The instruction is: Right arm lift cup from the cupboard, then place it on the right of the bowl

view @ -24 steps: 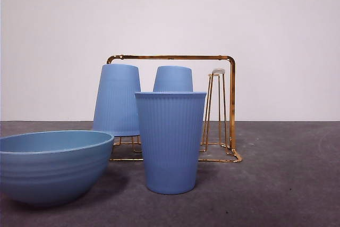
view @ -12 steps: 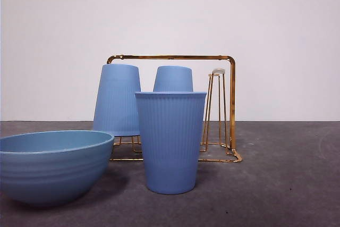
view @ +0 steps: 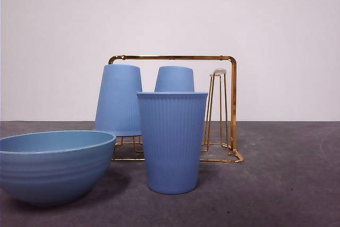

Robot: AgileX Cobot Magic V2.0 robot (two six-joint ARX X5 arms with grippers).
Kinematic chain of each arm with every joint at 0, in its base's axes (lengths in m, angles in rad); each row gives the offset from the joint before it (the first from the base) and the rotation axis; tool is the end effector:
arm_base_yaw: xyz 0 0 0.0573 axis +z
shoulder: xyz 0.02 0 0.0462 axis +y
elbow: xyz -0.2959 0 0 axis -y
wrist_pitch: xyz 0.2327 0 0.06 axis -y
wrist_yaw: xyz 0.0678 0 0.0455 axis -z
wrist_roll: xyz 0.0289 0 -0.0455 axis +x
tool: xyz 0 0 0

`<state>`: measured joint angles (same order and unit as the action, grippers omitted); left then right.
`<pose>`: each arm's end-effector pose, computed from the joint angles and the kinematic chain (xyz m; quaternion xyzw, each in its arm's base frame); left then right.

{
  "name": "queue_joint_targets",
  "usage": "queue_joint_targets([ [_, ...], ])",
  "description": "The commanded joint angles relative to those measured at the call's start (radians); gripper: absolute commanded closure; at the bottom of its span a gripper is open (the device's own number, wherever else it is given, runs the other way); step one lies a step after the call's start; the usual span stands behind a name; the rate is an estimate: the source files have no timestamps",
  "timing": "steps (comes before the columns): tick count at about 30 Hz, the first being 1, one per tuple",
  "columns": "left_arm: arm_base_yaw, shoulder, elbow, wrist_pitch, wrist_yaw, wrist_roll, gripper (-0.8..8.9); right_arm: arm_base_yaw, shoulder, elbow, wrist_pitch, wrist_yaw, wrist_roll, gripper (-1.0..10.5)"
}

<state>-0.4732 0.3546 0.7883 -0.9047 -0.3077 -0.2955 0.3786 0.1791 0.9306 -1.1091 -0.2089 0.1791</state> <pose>0.0159 0.0017 0.3152 -0.0548 0.2252 -0.0477 0.9716 -0.0506 -0.0137 0.3253 0.0692 0.2020 0.2679 0.9395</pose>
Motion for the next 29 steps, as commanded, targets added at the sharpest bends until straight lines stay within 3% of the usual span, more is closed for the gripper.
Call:
queue_joint_targets([
  [1, 0.134, -0.039, -0.079, 0.14, 0.054, 0.111, 8.08, 0.003, 0.001, 0.013, 0.013, 0.0, -0.008, 9.3],
  [6, 0.345, -0.132, -0.321, 0.484, 0.273, 0.288, 8.08, 0.003, 0.001, 0.013, 0.013, 0.0, -0.008, 9.3],
  [12, 0.455, -0.26, -0.595, 0.691, 0.299, 0.33, 8.08, 0.003, 0.001, 0.013, 0.013, 0.0, -0.008, 9.3],
  [22, 0.503, -0.352, -0.775, 0.75, 0.303, 0.322, 8.08, 0.003, 0.001, 0.013, 0.013, 0.0, -0.008, 9.3],
  [29, 0.503, -0.352, -0.776, 0.732, 0.303, 0.312, 8.08, 0.003, 0.001, 0.013, 0.013, 0.0, -0.008, 9.3],
])
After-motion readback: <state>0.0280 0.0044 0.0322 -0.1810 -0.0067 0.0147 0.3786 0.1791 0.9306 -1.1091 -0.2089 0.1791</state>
